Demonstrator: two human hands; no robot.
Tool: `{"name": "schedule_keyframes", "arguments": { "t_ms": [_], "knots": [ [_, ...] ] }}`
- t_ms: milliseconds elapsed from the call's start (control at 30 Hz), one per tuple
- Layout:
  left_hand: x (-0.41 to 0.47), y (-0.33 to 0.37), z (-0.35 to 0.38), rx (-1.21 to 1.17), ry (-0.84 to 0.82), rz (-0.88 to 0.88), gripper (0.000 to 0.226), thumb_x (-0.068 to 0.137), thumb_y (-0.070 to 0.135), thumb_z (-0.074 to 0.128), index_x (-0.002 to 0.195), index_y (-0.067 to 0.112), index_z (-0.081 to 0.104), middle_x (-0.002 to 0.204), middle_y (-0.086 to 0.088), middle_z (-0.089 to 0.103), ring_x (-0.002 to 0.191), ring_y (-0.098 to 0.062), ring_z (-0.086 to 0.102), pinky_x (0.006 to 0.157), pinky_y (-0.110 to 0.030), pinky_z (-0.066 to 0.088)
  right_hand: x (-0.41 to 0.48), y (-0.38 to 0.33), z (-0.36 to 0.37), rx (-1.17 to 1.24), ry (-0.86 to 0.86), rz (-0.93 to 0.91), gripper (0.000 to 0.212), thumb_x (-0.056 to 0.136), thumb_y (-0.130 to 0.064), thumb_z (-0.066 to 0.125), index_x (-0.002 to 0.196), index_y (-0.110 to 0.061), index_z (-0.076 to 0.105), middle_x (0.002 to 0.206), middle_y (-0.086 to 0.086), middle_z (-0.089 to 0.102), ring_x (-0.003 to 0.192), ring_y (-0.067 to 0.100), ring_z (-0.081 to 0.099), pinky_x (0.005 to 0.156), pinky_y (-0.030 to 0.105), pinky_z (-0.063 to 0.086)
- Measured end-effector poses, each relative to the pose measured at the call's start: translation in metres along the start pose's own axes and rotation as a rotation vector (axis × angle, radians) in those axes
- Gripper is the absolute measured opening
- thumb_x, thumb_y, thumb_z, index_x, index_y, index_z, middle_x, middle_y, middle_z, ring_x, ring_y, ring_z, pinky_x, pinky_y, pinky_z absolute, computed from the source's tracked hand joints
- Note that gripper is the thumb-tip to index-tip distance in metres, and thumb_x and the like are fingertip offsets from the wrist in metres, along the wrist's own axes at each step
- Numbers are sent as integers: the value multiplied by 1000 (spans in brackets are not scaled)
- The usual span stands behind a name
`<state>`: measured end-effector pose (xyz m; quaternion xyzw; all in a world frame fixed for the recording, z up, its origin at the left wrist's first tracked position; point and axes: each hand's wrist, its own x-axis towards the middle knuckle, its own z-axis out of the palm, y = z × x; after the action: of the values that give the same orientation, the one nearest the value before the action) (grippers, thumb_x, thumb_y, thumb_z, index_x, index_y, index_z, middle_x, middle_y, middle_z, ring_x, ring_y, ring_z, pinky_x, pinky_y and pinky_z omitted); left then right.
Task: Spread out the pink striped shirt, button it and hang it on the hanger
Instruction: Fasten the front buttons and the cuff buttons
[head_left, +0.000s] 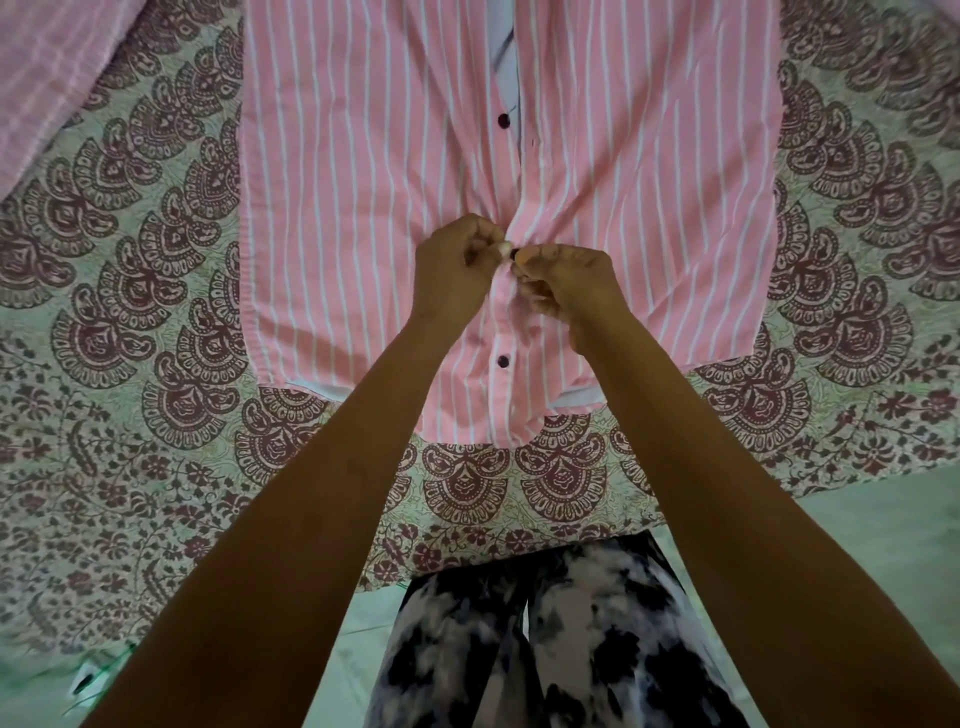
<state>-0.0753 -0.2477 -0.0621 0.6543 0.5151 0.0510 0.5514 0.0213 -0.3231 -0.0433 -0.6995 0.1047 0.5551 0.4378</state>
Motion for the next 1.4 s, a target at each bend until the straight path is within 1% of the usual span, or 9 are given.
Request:
{"name": "schedule_keyframes", "arguments": {
  "t_ms": [100, 200, 400, 600, 800, 1000, 1133, 1333, 1400],
  "knots": [
    [5, 0, -4, 95, 49, -8, 11, 76, -2, 60, 81, 7, 66, 66, 12, 59, 70, -16, 62, 75, -31, 54, 6, 4, 1, -282, 175, -200, 10, 82, -11, 61, 74, -7, 66, 72, 7, 66, 62, 18, 59, 62, 30, 49],
    [13, 5, -10, 108, 105, 4, 16, 73, -4, 58, 80, 9, 66, 67, 13, 60, 73, -14, 64, 80, -35, 54, 4, 1, -1, -477, 342, -455, 8, 81, -16, 60, 76, -10, 61, 72, 3, 63, 66, 15, 56, 65, 26, 43],
    [33, 33, -20, -36, 184, 71, 18, 76, -6, 56, 85, 6, 65, 69, 9, 61, 67, -8, 61, 74, -24, 53, 7, -17, 8, -515, 292, -822, 23, 79, -14, 64, 102, -8, 61, 97, 8, 63, 77, 10, 54, 67, 22, 44],
    [59, 54, -13, 23, 184, 217, 30, 79, -5, 49, 98, 6, 69, 82, 1, 66, 74, -10, 63, 81, -29, 54, 35, -40, 15, -943, 314, -698, 37, 76, -14, 61, 111, -5, 51, 109, 12, 53, 90, 25, 54, 67, 33, 44],
    [78, 46, 0, 318, 100, 230, 30, 83, 3, 56, 111, 9, 65, 108, -13, 66, 96, -25, 63, 91, -34, 48, 44, -48, 12, -1088, 360, -679, 28, 82, -8, 50, 109, -3, 49, 104, 15, 55, 86, 32, 56, 60, 34, 36],
    [84, 44, 4, 370, 202, 219, 28, 81, -1, 43, 94, 7, 68, 94, -12, 69, 85, -25, 63, 76, -36, 51, 53, -46, 3, -827, 327, -797, 22, 83, -5, 48, 99, -5, 64, 85, 15, 66, 76, 30, 61, 69, 36, 48],
    [84, 46, 8, 397, 256, 179, 20, 80, 1, 49, 88, 9, 65, 93, -9, 65, 82, -22, 61, 71, -29, 47, 52, -47, 1, -505, 320, -664, 12, 81, -5, 57, 88, -4, 66, 71, 8, 61, 67, 19, 55, 68, 25, 43],
    [84, 53, 1, 278, 225, 175, 12, 77, 6, 57, 78, 12, 67, 76, 1, 68, 69, -10, 59, 66, -21, 48, 48, -43, 9, -362, 340, -655, 8, 80, -3, 57, 83, -5, 64, 71, 13, 63, 63, 7, 52, 66, 13, 41],
    [81, 56, -4, 191, 204, 165, 12, 75, 7, 60, 78, 13, 69, 71, 4, 67, 66, -7, 60, 68, -19, 50, 47, -45, 11, -294, 324, -638, 14, 79, 1, 56, 89, -5, 64, 66, -2, 57, 59, -3, 49, 65, 5, 39]
  ]
}}
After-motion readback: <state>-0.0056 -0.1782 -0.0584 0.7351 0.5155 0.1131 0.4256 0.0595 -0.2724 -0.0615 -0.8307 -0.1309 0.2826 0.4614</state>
